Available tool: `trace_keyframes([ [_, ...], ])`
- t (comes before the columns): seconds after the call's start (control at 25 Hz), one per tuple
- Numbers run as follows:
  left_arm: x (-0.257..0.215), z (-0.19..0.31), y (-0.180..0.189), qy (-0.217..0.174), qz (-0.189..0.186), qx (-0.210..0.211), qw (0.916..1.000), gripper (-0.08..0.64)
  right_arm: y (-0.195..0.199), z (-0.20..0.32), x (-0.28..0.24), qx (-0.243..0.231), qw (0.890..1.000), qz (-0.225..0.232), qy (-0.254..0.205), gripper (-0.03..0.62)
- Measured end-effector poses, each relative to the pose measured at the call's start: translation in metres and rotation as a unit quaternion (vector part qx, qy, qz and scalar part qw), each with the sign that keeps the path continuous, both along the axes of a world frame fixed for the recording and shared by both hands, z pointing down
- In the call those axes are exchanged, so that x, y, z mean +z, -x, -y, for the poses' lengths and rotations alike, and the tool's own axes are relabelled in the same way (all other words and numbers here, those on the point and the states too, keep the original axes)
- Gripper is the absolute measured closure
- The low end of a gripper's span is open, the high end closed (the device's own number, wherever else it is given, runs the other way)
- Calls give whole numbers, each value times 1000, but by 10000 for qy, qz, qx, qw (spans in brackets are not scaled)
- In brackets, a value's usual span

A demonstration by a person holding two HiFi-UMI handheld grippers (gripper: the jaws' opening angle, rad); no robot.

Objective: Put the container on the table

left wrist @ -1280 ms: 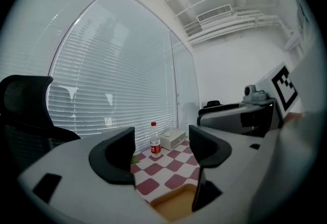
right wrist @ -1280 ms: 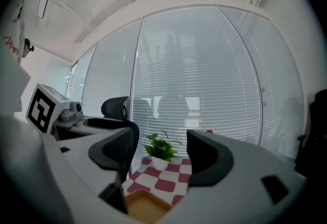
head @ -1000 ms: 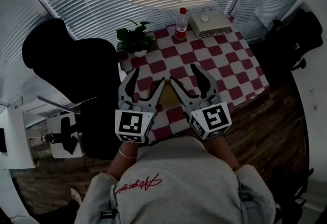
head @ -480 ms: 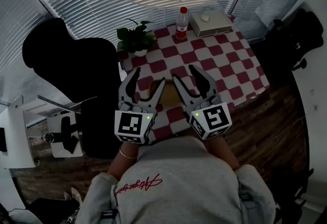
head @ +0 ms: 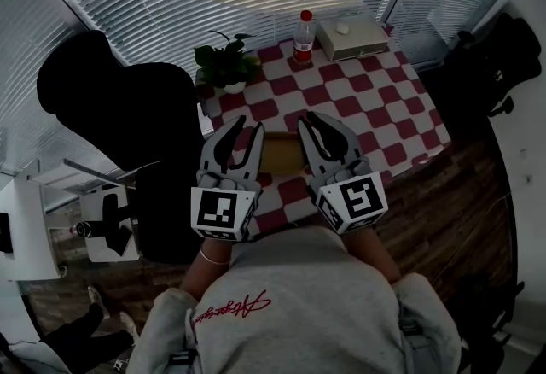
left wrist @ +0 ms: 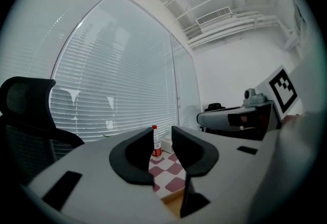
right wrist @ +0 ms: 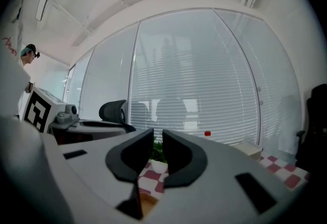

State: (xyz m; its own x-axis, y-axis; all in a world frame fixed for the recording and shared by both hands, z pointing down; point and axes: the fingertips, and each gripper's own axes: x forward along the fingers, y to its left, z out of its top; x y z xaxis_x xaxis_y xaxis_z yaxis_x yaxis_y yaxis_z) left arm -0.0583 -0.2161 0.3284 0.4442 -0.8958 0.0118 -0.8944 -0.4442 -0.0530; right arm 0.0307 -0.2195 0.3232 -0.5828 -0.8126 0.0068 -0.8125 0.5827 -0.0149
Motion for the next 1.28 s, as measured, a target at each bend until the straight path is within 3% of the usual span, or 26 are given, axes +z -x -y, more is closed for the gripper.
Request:
trace_keyframes([
  [0.44,-1,-3,-2,-22,-42,96,9999,487,3,-2,-1,-23,9999,-69,-79,568],
  [1.28,-1,-3,2,-5,-116,190,9998,532,11,-1,-1,-84,9999,-74,-51,580],
])
